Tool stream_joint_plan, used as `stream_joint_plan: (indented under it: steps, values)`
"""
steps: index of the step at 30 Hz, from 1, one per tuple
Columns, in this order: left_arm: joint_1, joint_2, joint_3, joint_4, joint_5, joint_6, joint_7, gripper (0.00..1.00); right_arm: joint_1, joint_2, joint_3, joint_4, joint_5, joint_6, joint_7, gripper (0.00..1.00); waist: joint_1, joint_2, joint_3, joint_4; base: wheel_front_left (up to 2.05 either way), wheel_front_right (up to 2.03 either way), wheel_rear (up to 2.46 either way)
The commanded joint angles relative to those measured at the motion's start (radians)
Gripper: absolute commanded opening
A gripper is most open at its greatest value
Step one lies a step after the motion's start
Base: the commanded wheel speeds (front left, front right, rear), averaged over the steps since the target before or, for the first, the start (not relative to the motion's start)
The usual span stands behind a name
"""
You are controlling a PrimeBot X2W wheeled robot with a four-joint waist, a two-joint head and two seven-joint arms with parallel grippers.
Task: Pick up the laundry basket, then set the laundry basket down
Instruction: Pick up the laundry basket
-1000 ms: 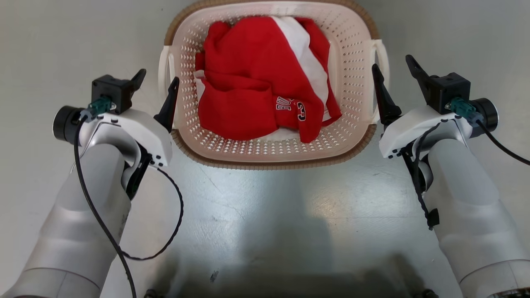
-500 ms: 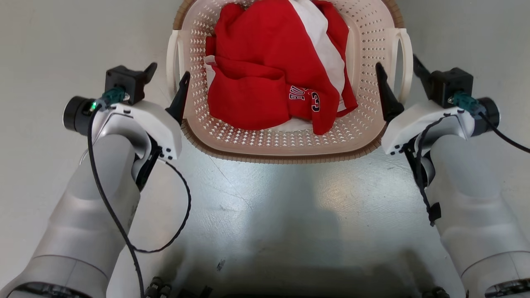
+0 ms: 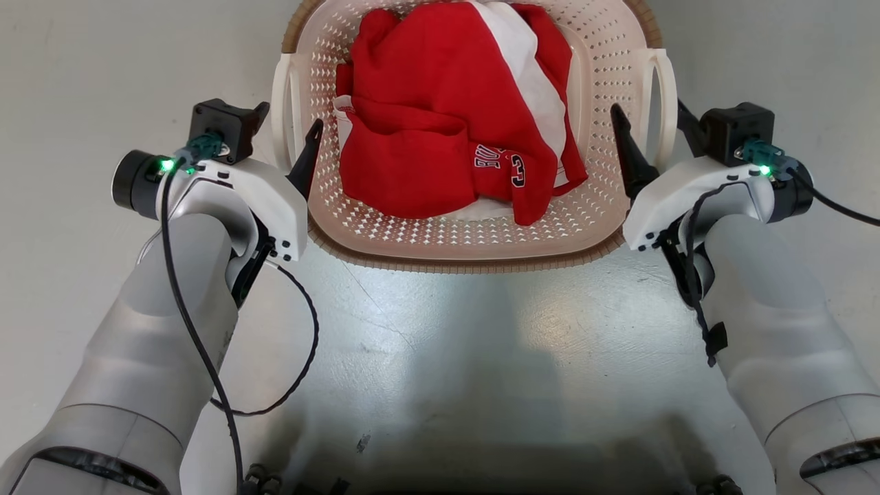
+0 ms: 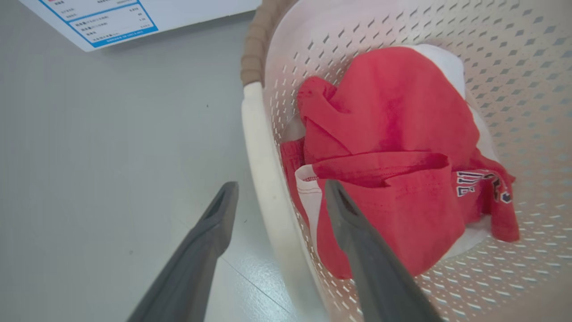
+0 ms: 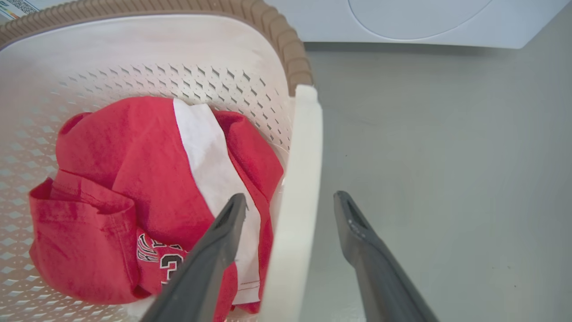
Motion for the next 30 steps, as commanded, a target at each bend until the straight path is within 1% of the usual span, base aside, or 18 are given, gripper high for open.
stream_joint_plan:
  steps: [1, 6, 22, 29, 30]
  values:
    - [0.002, 0.039, 0.013, 0.009, -0.033, -0.003, -0.006, 1.0, 0.023, 0.025, 0.03, 0.01, 0.012, 0.006, -0.014, 1.0, 0.0, 0.0, -0.003, -0.003, 0.0, 0.0, 0.0]
    - [-0.012, 0.038, -0.006, 0.029, -0.069, -0.003, -0.006, 1.0, 0.013, 0.025, 0.049, 0.025, 0.038, 0.006, -0.014, 1.0, 0.0, 0.0, -0.002, -0.008, 0.0, 0.0, 0.0]
    - [-0.039, 0.045, -0.075, 0.085, -0.132, -0.003, -0.006, 1.0, -0.012, 0.025, 0.123, 0.046, 0.104, 0.006, -0.014, 1.0, 0.0, 0.0, -0.002, -0.021, 0.0, 0.0, 0.0]
    - [-0.055, 0.046, -0.097, 0.089, -0.152, -0.003, -0.006, 1.0, -0.027, 0.025, 0.136, 0.052, 0.111, 0.006, -0.014, 1.0, 0.0, 0.0, 0.008, -0.023, 0.0, 0.0, 0.0]
    - [-0.056, 0.045, -0.1, 0.089, -0.155, -0.003, -0.006, 1.0, -0.028, 0.025, 0.137, 0.053, 0.109, 0.006, -0.014, 0.96, 0.0, 0.0, 0.008, -0.023, 0.0, 0.0, 0.0]
